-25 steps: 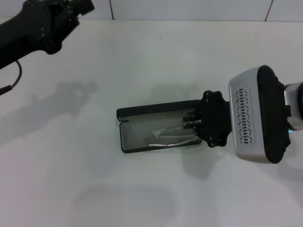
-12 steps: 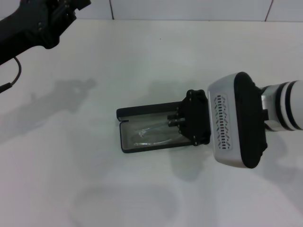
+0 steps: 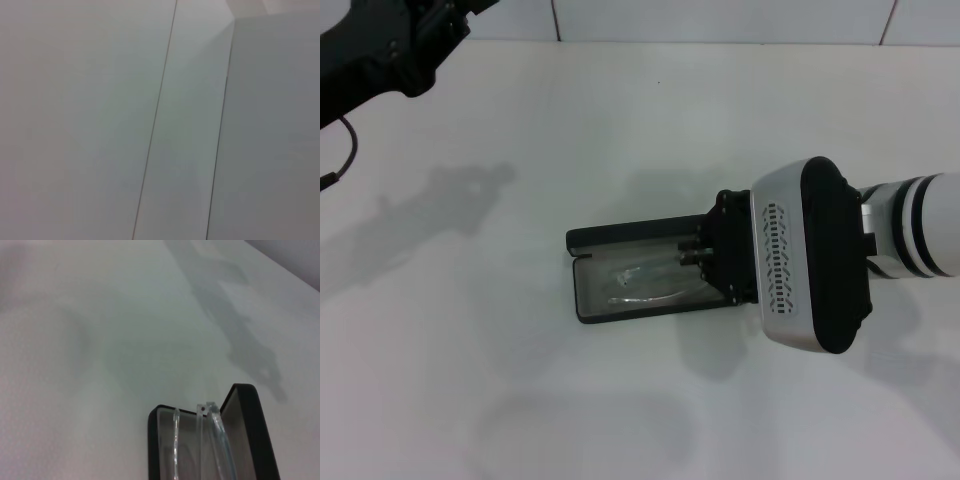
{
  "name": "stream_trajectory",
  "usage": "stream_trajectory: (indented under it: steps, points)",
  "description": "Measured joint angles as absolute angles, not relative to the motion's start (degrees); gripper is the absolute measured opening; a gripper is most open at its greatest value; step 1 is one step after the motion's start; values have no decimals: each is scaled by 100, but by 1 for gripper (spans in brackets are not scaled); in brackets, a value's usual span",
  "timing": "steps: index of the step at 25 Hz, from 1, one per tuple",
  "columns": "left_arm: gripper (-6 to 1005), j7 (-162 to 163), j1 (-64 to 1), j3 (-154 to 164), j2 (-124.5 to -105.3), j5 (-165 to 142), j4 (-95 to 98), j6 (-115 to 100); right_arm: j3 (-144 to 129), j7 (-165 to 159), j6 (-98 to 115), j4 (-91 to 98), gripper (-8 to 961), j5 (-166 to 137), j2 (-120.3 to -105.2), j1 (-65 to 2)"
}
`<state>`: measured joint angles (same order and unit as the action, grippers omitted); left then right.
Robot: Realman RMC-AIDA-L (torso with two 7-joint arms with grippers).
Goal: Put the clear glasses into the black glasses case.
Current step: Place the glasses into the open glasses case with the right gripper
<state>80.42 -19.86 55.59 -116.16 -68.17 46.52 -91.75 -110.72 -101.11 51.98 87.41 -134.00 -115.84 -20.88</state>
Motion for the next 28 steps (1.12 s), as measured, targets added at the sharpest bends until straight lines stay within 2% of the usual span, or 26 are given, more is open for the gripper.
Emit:
stream_trajectory:
  steps: [28]
  points:
    - [48,8051,-1971,5564,-11646,-6820,4649,-9204,-11259,-11056,4871,8595,60,-13779,-11601,-2191]
